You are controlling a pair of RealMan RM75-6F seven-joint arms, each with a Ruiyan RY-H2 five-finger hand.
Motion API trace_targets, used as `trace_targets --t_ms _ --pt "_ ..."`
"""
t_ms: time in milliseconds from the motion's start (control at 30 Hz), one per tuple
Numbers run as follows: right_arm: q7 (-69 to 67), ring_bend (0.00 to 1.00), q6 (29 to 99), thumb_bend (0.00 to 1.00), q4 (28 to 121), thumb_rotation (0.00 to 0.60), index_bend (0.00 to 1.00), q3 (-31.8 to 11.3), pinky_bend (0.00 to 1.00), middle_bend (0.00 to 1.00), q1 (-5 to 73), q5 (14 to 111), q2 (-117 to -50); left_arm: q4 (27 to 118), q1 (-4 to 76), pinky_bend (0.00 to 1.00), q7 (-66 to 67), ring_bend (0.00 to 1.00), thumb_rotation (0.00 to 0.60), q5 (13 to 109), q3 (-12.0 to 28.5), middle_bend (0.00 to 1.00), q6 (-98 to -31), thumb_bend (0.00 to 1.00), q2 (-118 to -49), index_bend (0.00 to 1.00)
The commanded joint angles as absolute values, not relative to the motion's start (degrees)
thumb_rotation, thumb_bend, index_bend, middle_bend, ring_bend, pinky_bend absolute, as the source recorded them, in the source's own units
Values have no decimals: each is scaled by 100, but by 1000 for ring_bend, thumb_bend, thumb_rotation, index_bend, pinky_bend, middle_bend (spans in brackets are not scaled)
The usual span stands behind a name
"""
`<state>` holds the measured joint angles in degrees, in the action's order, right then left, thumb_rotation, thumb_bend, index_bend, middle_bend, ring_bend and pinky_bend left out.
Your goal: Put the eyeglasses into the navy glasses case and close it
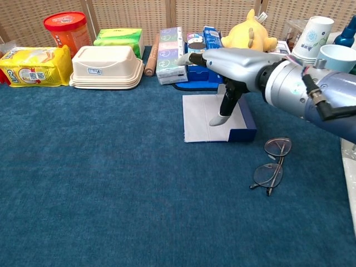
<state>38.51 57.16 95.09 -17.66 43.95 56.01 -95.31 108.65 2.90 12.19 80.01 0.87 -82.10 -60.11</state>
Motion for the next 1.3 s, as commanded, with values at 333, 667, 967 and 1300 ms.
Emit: trace_targets --t_ms 333,667,967,1300 --pt "4122 19 6034 88 8624 600 0 -1443 110 56 4644 5697 -9874 10792 333 0 1153 52 600 7911 109 101 -8149 283 -6024 153" --pt "4408 10 6173 88 8445 600 0 -1167 107 51 4650 5811 -9833 10733 370 0 1124 53 600 7899 119 97 -8118 282 -6063 153" --pt "4785 4 6202 89 8354 600 0 -826 101 47 4573 5893 -9569 10677 387 0 1073 53 600 7901 116 95 -8105 282 -6083 153" --pt "4868 3 6279 89 8329 600 0 -608 99 44 4384 5924 -9175 10646 422 0 1050 52 600 7910 125 92 -8086 283 -6110 153"
